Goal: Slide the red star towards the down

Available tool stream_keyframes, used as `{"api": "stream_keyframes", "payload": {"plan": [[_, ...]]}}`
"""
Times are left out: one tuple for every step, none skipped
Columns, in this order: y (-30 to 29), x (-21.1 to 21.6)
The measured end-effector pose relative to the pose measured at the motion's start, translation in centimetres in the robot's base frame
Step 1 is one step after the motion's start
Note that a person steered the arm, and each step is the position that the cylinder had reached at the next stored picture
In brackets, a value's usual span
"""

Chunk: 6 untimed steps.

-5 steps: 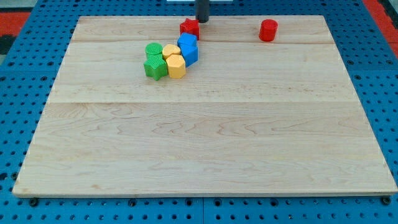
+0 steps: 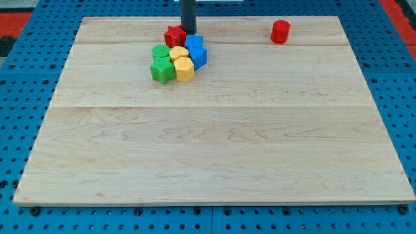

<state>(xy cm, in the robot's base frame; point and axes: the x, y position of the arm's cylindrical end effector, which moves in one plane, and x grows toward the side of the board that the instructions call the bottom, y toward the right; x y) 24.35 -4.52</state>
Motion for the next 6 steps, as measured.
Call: {"api": "stream_keyframes", "payload": {"plan": [[-0.4,-0.8],[-2.5,-1.3],[-3.7,-1.2],[-2.9,0.3],[-3.4,-1.2],[-4.4,-1.5]]}}
